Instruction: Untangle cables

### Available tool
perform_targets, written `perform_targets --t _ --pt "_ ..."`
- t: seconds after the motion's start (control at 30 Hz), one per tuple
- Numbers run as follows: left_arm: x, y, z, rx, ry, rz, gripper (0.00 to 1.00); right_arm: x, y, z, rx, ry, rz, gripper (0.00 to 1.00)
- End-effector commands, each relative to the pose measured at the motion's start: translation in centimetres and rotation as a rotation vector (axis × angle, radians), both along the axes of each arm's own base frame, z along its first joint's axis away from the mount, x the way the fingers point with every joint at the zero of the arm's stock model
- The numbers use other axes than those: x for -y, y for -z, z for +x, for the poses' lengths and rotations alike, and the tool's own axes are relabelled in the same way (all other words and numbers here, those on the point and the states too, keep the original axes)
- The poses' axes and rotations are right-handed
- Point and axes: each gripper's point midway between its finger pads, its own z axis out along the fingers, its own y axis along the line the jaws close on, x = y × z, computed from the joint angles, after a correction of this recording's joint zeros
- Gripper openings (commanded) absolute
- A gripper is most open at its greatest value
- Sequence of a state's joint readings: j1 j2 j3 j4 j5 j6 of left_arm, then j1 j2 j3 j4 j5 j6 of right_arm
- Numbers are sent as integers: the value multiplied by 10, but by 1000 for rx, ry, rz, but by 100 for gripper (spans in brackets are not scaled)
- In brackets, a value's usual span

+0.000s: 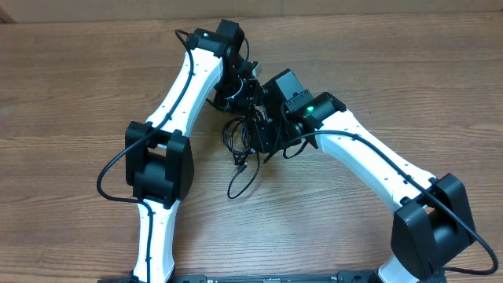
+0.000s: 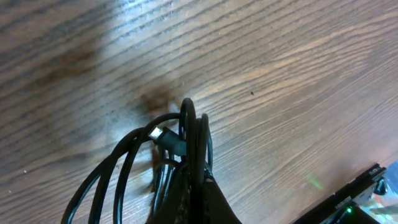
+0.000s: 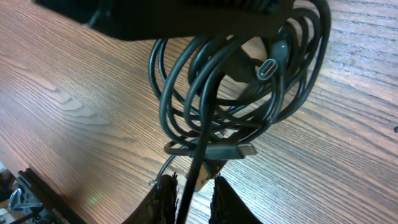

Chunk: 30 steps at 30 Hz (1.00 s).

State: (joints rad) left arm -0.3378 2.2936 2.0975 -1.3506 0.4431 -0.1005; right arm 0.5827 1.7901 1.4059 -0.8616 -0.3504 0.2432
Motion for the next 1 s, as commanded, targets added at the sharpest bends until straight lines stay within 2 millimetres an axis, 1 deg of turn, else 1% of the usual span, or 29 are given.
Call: perform_targets --t 0.0,0.17,0.33,0.47,0.57,0.7,0.77,0.97 --pt "15 -4 -10 -42 22 -77 4 -5 -1 0 5 -14 9 20" --pt "26 -13 -16 -59 57 -161 4 -5 -1 0 4 -14 8 20" --pt "27 -14 -15 -54 57 -167 4 -4 0 -1 0 -15 6 22" --pt "28 -20 -12 -36 58 -173 4 -4 0 -2 -4 -16 8 25" --pt "30 -29 -8 -18 59 -189 4 -4 0 -2 -4 -16 7 25" --pt "31 -32 -7 -16 52 -191 4 -4 0 -2 -4 -16 7 24" --pt "33 -33 -8 -21 52 -202 4 -4 0 -2 -4 -16 7 21" --pt "41 -42 -9 -27 56 -261 4 -5 0 -2 -4 -16 8 21"
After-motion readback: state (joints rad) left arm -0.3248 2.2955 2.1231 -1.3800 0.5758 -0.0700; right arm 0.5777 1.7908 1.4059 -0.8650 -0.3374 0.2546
